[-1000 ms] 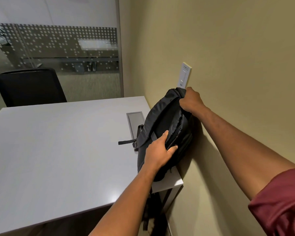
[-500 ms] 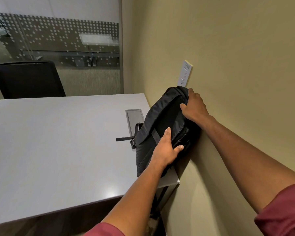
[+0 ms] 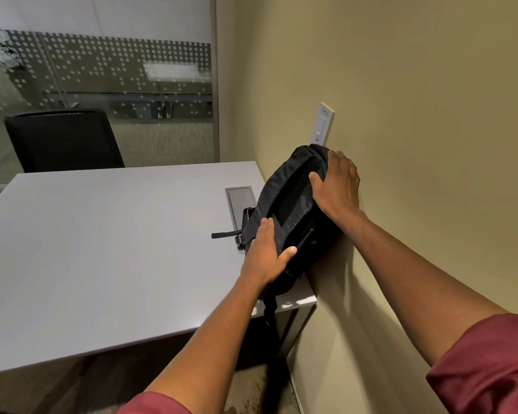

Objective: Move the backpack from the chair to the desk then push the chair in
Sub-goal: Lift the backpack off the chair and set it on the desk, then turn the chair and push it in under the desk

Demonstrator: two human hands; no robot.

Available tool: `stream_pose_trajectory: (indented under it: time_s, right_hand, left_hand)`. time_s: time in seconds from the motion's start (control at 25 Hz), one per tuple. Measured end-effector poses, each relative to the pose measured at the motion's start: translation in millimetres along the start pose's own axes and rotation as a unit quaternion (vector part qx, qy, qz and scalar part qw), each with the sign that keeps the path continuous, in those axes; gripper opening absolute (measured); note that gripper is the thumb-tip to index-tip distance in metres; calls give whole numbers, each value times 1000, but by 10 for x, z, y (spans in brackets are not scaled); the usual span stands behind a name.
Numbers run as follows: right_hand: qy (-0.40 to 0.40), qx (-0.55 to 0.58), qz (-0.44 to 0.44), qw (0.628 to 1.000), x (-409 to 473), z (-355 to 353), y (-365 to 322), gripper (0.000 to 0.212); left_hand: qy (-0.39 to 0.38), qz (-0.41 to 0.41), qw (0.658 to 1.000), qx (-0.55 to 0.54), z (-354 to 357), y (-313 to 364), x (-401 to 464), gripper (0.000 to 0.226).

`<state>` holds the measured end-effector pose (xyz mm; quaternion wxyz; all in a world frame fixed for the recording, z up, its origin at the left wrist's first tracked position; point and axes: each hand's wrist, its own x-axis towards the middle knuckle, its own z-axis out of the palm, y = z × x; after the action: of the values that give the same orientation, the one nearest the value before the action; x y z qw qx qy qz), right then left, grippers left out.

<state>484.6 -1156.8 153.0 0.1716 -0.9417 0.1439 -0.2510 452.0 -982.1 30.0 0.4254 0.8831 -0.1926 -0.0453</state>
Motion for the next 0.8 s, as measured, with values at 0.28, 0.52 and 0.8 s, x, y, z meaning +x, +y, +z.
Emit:
stream_pose_trajectory:
  time_s: [0.28, 0.52, 0.8]
  right_hand:
    - [-13, 7, -17, 1000, -871, -62, -246, 67]
    - [-51, 12, -28, 998, -1863, -38, -510, 63]
    - [-133, 21, -14, 991, -3064, -3, -705, 64]
  left_hand:
    - [34, -33, 998, 42, -479, -426, -852, 89]
    - [52, -48, 995, 70, -815, -729, -1711, 91]
    - [50, -74, 993, 80, -949, -1007, -2739, 92]
